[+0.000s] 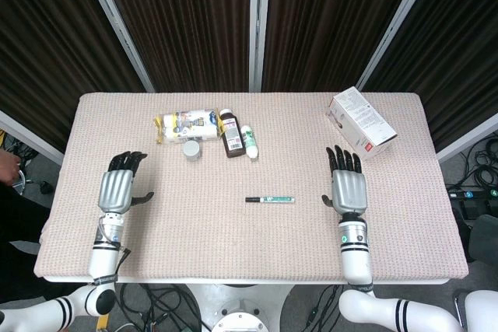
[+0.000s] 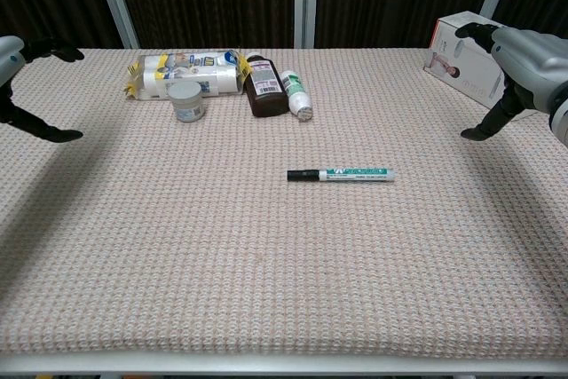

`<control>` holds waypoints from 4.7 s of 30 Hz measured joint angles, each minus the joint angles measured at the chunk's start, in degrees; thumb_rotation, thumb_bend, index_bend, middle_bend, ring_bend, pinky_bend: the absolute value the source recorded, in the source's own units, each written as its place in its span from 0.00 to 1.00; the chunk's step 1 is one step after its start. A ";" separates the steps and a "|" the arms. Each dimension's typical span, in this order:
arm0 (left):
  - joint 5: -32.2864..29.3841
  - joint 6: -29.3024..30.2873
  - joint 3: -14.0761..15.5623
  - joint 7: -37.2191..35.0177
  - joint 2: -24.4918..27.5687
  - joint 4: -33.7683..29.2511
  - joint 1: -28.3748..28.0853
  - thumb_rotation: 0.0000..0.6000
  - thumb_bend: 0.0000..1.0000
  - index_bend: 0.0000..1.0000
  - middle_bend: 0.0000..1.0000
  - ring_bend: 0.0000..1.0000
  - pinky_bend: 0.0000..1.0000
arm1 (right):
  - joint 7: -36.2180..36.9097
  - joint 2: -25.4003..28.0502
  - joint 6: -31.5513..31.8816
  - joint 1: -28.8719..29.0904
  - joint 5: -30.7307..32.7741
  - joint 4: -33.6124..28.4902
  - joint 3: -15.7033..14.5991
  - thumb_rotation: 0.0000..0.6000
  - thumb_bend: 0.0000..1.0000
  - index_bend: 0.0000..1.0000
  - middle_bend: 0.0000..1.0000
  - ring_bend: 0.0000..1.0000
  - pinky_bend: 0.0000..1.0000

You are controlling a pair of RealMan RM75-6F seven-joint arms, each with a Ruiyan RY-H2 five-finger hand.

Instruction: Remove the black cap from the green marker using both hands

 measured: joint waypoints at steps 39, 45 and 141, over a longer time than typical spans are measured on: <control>-2.86 -5.25 -3.54 0.48 4.09 -8.75 -2.96 1.00 0.09 0.19 0.16 0.10 0.13 | -23.58 -13.28 -1.86 13.90 15.67 6.97 0.30 1.00 0.15 0.44 0.42 0.43 0.57; -3.73 -5.97 -3.62 0.77 3.90 -8.38 -3.50 1.00 0.09 0.19 0.16 0.10 0.13 | -23.28 -14.50 -2.89 14.60 15.84 9.76 -0.19 1.00 0.17 0.44 0.43 0.41 0.55; -19.89 2.54 -13.19 30.08 -15.14 -5.34 -19.71 1.00 0.21 0.41 0.43 0.36 0.41 | -11.80 -32.66 -5.50 36.21 11.88 43.30 16.81 1.00 0.25 0.65 0.60 0.48 0.54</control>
